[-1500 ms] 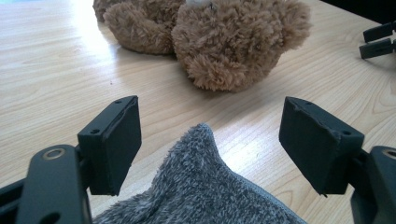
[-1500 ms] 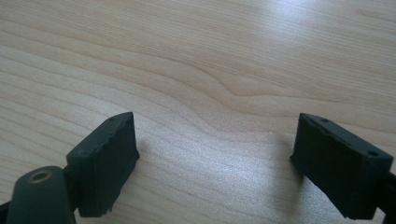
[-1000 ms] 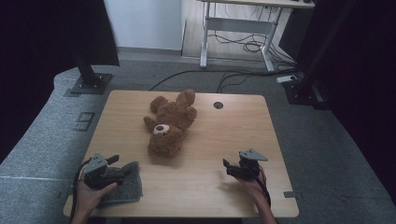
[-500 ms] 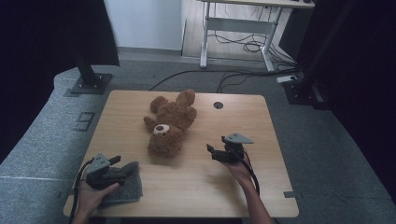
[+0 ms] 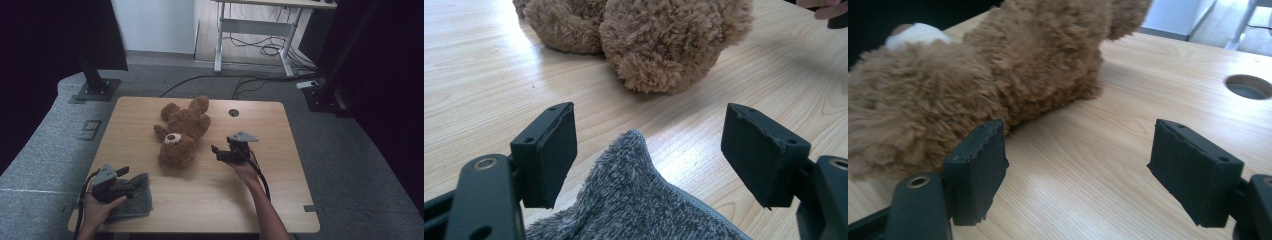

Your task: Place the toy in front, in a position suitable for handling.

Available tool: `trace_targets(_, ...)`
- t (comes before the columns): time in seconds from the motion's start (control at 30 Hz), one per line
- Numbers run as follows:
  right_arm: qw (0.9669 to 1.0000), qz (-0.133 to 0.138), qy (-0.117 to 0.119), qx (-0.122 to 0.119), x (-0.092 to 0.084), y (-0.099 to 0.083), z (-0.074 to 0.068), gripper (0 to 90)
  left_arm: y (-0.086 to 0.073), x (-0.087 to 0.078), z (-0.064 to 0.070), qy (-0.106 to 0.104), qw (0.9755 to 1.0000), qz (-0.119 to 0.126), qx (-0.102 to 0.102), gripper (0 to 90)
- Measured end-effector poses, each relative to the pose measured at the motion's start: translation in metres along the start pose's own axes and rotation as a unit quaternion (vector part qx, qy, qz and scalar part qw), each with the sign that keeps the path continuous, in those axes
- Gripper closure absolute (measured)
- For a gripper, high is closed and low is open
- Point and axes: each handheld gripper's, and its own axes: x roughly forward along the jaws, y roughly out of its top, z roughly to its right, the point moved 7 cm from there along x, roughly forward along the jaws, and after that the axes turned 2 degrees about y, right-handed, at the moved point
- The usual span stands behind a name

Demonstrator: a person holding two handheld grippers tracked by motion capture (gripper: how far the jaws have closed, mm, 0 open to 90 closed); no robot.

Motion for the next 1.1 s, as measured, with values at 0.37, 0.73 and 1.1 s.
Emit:
trace_targets(0.37,0.9998,-0.006,0.021,-0.003,0.019,0.018,-0.004,22.9,0.002,-0.003,-0.003,0.004,1.0000,0.006,-0.003,23.0)
trace_targets(0.73,0.9996,-0.009,0.025,-0.002,0.050,0.029,-0.006,23.7,0.001,-0.007,-0.008,0.011,0.9999,0.011,-0.006,23.2)
trace_targets(1.1,0.9989,0.010,0.036,0.028,0.072,0.045,0.013,25.6,0.001,-0.004,-0.005,0.008,0.9999,0.010,-0.005,23.5)
